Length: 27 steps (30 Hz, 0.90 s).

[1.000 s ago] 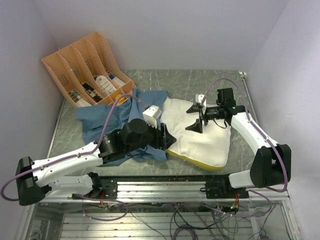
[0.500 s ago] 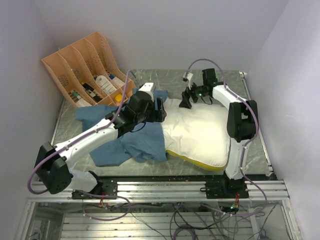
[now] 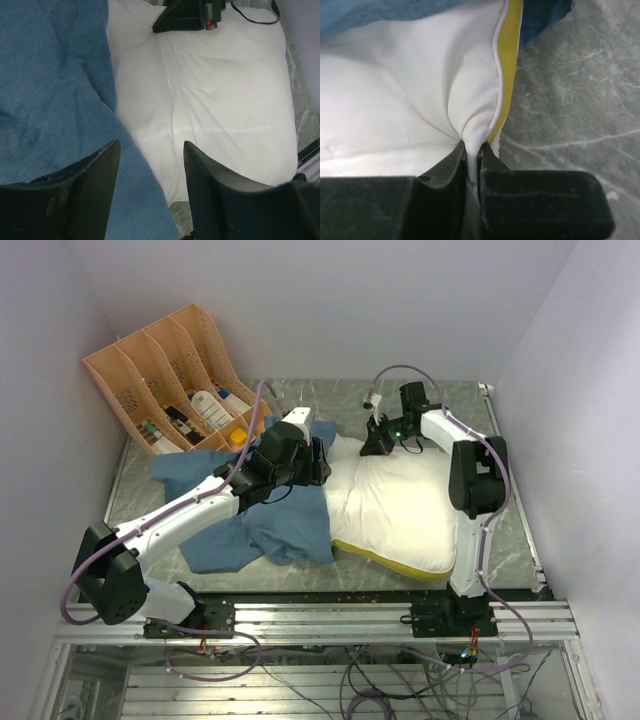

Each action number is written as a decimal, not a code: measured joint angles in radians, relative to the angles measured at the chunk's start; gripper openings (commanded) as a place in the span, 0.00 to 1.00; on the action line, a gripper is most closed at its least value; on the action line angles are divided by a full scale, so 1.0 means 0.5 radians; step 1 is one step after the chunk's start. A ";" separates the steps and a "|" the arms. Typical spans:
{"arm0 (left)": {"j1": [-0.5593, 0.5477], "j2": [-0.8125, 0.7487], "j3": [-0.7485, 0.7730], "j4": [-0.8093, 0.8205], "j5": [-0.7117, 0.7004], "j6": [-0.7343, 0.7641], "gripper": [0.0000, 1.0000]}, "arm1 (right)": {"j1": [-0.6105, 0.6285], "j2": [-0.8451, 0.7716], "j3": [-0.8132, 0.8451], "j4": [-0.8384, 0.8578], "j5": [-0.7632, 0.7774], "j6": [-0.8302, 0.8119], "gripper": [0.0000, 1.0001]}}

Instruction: Put the pillow into the pillowcase

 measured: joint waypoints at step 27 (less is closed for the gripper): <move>0.027 -0.023 0.548 -0.167 -0.556 0.275 0.96 | 0.380 -1.500 -1.033 0.866 0.278 0.175 0.00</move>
